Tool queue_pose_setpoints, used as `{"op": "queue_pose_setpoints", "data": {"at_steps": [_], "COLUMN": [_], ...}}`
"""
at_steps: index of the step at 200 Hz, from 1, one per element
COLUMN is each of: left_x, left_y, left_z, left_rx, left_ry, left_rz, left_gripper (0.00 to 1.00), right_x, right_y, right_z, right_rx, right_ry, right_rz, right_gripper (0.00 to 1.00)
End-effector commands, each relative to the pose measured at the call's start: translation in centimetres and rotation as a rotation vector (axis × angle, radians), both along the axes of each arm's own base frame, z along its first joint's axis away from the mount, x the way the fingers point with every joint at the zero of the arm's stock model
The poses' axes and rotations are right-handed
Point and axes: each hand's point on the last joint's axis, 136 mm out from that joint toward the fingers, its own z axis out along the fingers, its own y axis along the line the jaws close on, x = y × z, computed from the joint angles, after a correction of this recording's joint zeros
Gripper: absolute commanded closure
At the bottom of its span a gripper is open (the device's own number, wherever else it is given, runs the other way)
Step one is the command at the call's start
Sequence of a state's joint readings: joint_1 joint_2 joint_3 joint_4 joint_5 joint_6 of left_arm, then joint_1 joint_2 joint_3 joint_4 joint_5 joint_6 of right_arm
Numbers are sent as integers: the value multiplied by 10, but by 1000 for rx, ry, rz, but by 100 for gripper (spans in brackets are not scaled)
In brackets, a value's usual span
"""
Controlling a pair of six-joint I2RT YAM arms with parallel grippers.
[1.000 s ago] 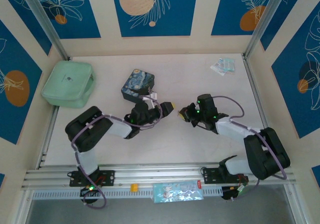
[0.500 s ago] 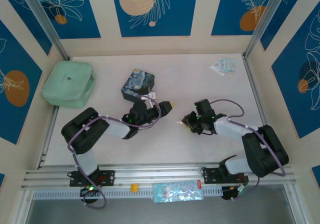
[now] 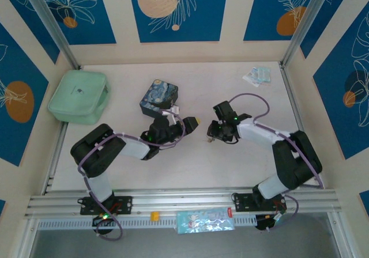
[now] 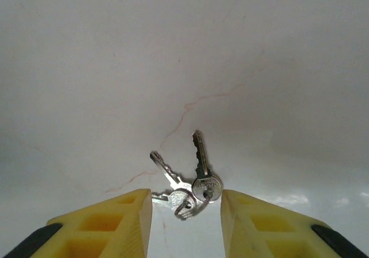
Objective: Unlock a padlock with a key
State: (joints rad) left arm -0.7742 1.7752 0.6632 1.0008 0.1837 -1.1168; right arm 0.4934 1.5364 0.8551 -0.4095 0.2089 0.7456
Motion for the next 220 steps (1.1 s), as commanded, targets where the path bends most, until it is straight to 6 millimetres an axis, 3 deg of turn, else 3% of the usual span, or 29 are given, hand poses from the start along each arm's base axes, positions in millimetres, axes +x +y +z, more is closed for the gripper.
{"op": "queue_pose_setpoints", "data": {"at_steps": [1,25,81,132,161,220], "left_x": [3,1,3,2,1,0], "left_y": [1,3,6,12,13,10], "left_z": [17,14,15,15,16,22], "left_rx": [-9,-4,-13,-20,-24,-44], "left_ry": [-43,-39,-42,-43,-42,-52], "left_rz": [-6,-4,6,14,12,1], "left_gripper": [32,32,32,32,32,32], "right_x": [-8,-12,-24,-29,-25,-4], "right_y": [3,5,-16,-12,-4,8], "right_z": [-10,-24,-46,-61,-56,-16], "right_rx": [-102,-159,-272,-248,-146,-31], "right_ry": [45,101,190,231,195,-32], "right_rz": [97,107,29,6,4,190], "right_gripper": [61,60,64,89,100,100]}}
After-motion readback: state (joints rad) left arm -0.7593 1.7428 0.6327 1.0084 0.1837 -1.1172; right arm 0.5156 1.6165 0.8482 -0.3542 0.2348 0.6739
